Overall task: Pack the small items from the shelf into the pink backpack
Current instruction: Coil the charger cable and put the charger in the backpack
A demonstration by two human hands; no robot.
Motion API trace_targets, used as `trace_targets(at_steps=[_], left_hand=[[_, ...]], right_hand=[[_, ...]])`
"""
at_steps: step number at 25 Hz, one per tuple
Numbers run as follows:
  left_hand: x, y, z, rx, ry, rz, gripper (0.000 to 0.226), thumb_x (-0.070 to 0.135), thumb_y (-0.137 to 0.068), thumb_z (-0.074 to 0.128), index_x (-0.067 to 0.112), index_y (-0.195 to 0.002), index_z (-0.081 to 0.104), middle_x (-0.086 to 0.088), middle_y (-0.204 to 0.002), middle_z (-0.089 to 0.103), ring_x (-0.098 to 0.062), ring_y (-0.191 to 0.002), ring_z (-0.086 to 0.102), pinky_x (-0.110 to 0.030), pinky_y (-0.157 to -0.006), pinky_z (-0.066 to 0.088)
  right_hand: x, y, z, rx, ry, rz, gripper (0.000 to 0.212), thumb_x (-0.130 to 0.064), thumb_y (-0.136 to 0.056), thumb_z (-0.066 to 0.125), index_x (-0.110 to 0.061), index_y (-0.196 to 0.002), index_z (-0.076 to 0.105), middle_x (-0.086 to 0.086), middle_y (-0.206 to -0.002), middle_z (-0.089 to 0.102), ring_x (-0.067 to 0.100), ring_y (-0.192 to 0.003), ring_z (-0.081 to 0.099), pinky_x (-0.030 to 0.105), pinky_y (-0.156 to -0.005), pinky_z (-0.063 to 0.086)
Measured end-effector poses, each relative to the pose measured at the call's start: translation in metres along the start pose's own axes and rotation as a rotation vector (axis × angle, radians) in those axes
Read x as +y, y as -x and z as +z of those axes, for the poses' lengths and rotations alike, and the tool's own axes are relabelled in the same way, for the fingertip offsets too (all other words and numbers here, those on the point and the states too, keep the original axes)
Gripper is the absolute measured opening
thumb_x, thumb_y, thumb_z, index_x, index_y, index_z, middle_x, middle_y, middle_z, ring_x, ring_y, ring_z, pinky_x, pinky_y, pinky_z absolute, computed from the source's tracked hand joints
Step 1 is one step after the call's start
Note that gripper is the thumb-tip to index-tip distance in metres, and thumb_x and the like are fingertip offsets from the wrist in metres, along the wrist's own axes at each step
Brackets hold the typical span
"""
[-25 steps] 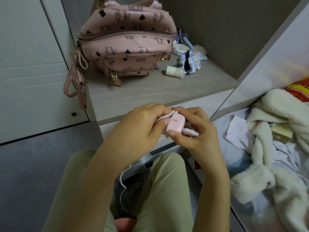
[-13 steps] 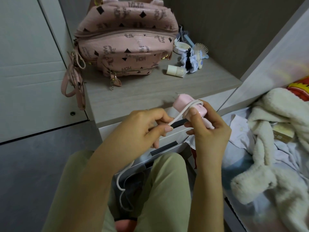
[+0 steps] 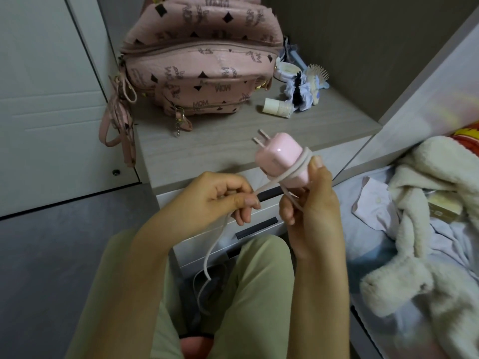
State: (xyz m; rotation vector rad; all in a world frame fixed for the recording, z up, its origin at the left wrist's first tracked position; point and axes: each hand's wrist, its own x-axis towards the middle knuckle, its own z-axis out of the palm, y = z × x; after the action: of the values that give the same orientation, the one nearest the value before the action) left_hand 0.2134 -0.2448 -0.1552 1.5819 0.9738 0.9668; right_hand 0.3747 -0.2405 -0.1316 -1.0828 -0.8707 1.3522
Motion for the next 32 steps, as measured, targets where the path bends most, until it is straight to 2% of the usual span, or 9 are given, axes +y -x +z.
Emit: trace_targets(at_steps=[4,7,9,11,16,21,24,29,32], left_hand=[[-0.01,0.0,-0.004,0.01,-0.137,-0.035,0.013,0.017,-0.087,0.057,0.014,-0.081,0.069,0.0,-0.07,0.068,-0.01,-0.067,0.064,-0.02,-0.069,0.049],[-0.015,0.001,-0.005,0.093,-0.267,-0.017,0.013,0.013,-0.086,0.057,0.014,-0.09,0.069,-0.001,-0.079,0.069,-0.014,-0.075,0.065,-0.032,-0.075,0.052],[-0.014,0.001,-0.003,0.132,-0.341,-0.015,0.014,0.011,-0.083,0.057,0.02,-0.085,0.068,0.0,-0.078,0.068,-0.017,-0.077,0.064,-0.038,-0.076,0.051],[-0.009,0.001,0.001,0.164,-0.338,-0.023,0.01,0.017,-0.081,0.062,0.025,-0.078,0.068,0.002,-0.073,0.068,-0.015,-0.071,0.063,-0.033,-0.071,0.05],[0.007,0.005,0.006,0.221,-0.448,0.04,0.001,0.027,-0.075,0.072,0.028,-0.075,0.073,0.014,-0.075,0.068,-0.008,-0.077,0.063,-0.037,-0.07,0.051],[0.026,0.011,0.009,0.262,-0.641,0.124,0.006,0.018,-0.078,0.072,0.023,-0.079,0.075,0.012,-0.073,0.065,-0.008,-0.071,0.059,-0.04,-0.065,0.049],[0.037,0.014,0.011,0.324,-0.651,0.119,0.01,0.012,-0.079,0.068,0.019,-0.081,0.074,0.01,-0.076,0.066,-0.01,-0.073,0.06,-0.04,-0.067,0.049],[0.046,0.021,0.011,0.284,-0.476,0.041,0.025,0.037,-0.08,0.057,0.025,-0.096,0.072,0.01,-0.085,0.069,-0.008,-0.079,0.062,-0.031,-0.069,0.05],[0.048,0.025,0.007,0.136,-0.366,0.01,0.042,0.049,-0.068,0.071,0.034,-0.106,0.067,0.006,-0.087,0.066,-0.015,-0.079,0.061,-0.035,-0.069,0.052]], right_hand=[[-0.007,0.003,-0.02,-0.248,0.122,0.037,0.038,-0.05,-0.08,0.044,-0.028,-0.061,0.068,-0.006,-0.049,0.051,0.007,-0.032,0.039,0.015,-0.033,0.029],[-0.007,0.005,-0.03,-0.443,0.259,0.046,0.034,-0.039,-0.083,0.044,-0.022,-0.068,0.069,-0.007,-0.045,0.051,0.005,-0.035,0.041,0.014,-0.036,0.027],[-0.008,0.006,-0.036,-0.5,0.351,0.034,0.03,-0.033,-0.083,0.046,-0.028,-0.074,0.074,-0.006,-0.047,0.056,0.002,-0.037,0.042,0.013,-0.036,0.025],[-0.01,0.007,-0.043,-0.555,0.398,0.027,0.024,-0.036,-0.077,0.055,-0.029,-0.088,0.076,-0.004,-0.055,0.06,0.004,-0.039,0.042,0.011,-0.037,0.024],[-0.013,0.01,-0.058,-0.664,0.497,0.053,0.035,-0.035,-0.072,0.063,-0.026,-0.105,0.073,-0.006,-0.065,0.065,0.005,-0.039,0.038,0.012,-0.038,0.03],[-0.012,0.013,-0.047,-0.633,0.574,0.039,0.037,-0.015,-0.079,0.069,-0.023,-0.115,0.067,-0.011,-0.063,0.064,0.004,-0.042,0.042,0.016,-0.039,0.037],[-0.012,0.016,-0.038,-0.588,0.523,0.001,0.042,-0.014,-0.077,0.07,-0.023,-0.118,0.065,-0.003,-0.073,0.067,0.009,-0.043,0.046,0.019,-0.042,0.043],[-0.01,0.016,-0.028,-0.485,0.513,-0.124,0.036,-0.003,-0.082,0.067,-0.031,-0.106,0.069,-0.011,-0.06,0.063,0.007,-0.042,0.05,0.019,-0.043,0.046],[-0.011,0.016,-0.03,-0.471,0.508,-0.162,0.036,-0.012,-0.079,0.072,-0.027,-0.112,0.067,-0.006,-0.071,0.068,0.007,-0.048,0.054,0.019,-0.047,0.049]])
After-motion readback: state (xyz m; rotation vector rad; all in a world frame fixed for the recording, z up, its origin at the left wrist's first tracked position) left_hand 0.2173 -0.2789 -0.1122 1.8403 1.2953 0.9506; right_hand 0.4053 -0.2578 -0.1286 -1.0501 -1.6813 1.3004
